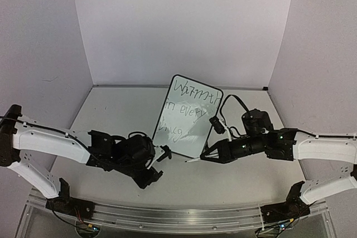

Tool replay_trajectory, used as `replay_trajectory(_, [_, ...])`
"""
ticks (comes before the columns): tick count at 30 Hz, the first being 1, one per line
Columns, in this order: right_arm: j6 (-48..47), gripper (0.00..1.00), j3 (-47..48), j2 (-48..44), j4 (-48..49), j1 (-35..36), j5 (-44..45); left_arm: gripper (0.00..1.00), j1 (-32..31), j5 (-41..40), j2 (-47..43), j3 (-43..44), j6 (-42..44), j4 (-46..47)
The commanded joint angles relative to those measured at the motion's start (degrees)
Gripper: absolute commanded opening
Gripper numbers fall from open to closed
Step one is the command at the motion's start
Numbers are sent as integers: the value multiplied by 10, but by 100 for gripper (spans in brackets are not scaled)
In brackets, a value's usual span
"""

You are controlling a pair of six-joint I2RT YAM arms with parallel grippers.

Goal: Write a sentence on the whiteboard
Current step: Insert the whiteboard marker without the cap into the pen cap.

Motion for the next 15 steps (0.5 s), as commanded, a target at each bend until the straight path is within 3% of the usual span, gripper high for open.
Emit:
replay_trajectory(1, [17,0,36,22,18,-1,-122,0,-2,54,-42,43,145,-11])
replay_trajectory(8, [27,0,57,38,21,-2,-160,0,-2,43,-80,47,244,-12])
replay_trajectory(15, [43,0,68,82,51,-2,-184,0,-2,59,-83,54,256,-23])
